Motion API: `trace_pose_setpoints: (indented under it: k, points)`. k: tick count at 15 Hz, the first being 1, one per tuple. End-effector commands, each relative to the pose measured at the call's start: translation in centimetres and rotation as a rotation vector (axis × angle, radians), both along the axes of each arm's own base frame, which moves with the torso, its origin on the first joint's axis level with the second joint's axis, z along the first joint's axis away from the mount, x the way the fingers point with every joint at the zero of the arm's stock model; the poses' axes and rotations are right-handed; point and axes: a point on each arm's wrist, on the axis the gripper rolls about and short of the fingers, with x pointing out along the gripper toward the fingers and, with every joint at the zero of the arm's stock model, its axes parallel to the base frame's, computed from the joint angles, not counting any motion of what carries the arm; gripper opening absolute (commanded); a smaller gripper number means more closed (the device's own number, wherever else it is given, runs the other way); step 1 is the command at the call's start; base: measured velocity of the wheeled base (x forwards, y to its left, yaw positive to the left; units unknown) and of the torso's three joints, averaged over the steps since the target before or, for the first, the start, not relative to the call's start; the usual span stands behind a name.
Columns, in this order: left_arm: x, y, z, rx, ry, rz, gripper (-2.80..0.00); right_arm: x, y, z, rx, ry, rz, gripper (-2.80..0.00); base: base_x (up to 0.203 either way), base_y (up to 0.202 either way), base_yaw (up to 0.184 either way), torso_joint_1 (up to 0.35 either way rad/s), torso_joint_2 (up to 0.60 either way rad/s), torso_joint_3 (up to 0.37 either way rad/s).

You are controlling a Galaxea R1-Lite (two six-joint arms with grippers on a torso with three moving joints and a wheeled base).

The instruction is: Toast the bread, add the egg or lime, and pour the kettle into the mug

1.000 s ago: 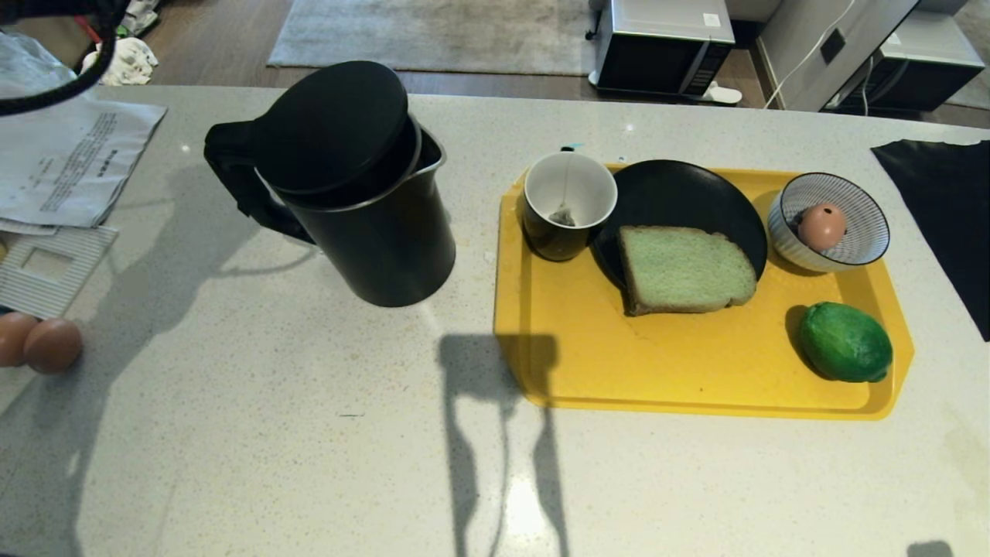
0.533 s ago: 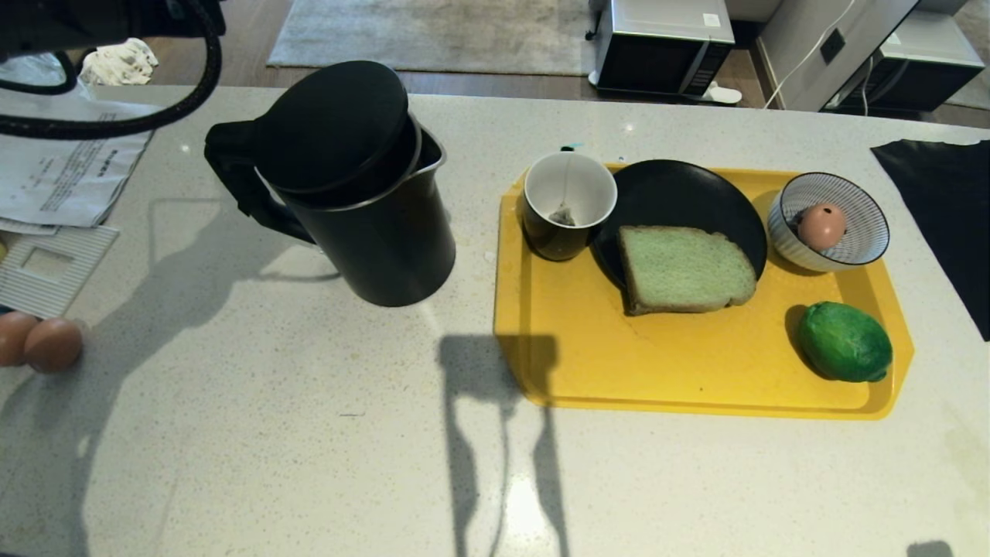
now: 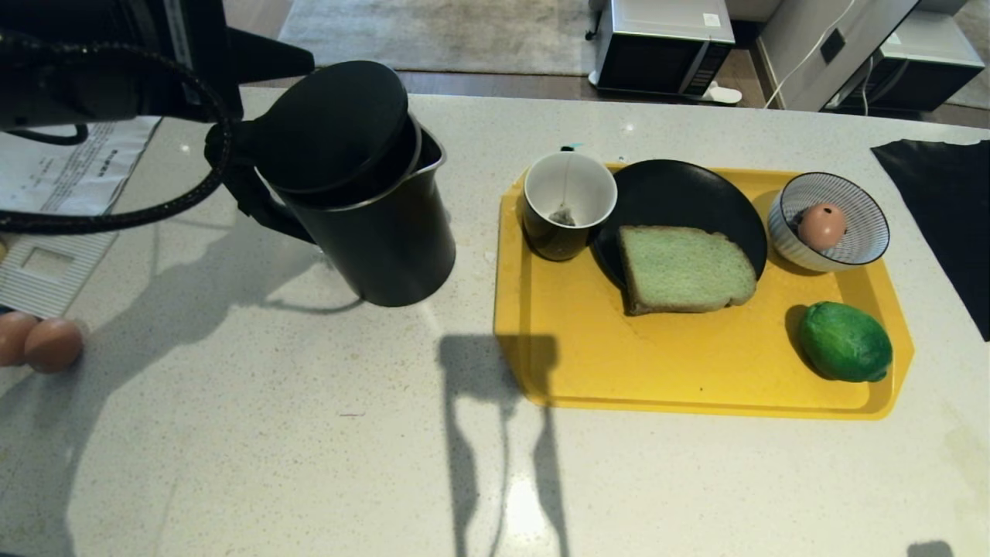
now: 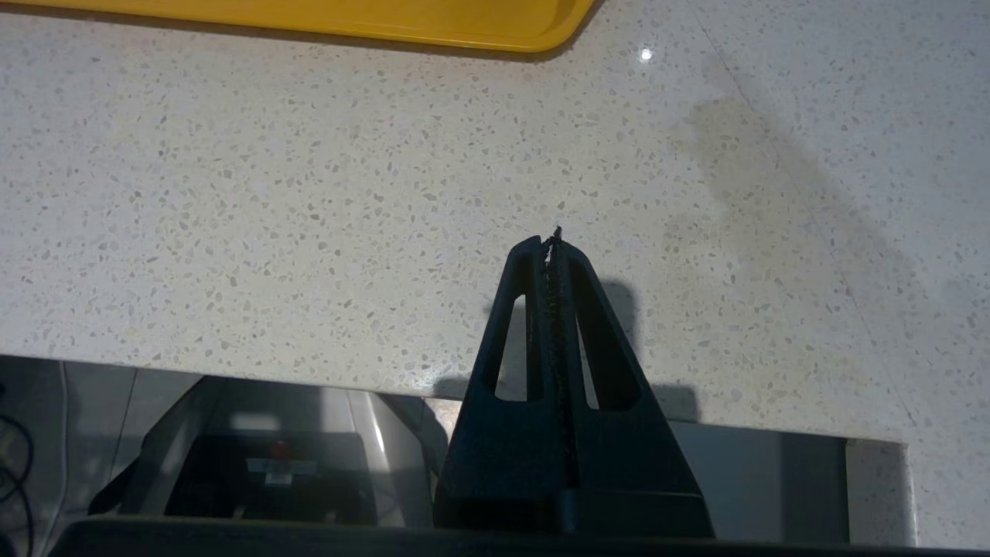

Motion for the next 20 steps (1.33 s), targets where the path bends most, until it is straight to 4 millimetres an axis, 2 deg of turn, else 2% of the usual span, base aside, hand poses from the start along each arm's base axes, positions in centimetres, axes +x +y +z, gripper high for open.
trace_pose_setpoints:
  k: [1,8,13,16,20]
  points:
    - [0.0,0.0,-0.8,0.003,0.030,0.000,-2.80,0.0,0.0,0.0,0.000,0.001,0.000,-2.80,0.000,0.000,0.000,0.000,0.00,0.000]
    - [1.0,-0.8,-3.8,0.011,0.151,0.009,-2.80,0.0,0.0,0.0,0.000,0.002,0.000,-2.80,0.000,0.000,0.000,0.000,0.00,0.000]
    - [1.3,-0.8,-4.8,0.016,0.190,0.023,-2.80,0.0,0.0,0.0,0.000,0.001,0.000,-2.80,0.000,0.000,0.000,0.000,0.00,0.000]
    - [1.1,-0.6,-3.8,-0.010,0.127,0.022,-2.80,0.0,0.0,0.0,0.000,0.001,0.000,-2.80,0.000,0.000,0.000,0.000,0.00,0.000]
    - [-1.3,1.1,0.1,0.025,-0.100,0.014,-2.80,0.0,0.0,0.0,0.000,0.002,0.000,-2.80,0.000,0.000,0.000,0.000,0.00,0.000]
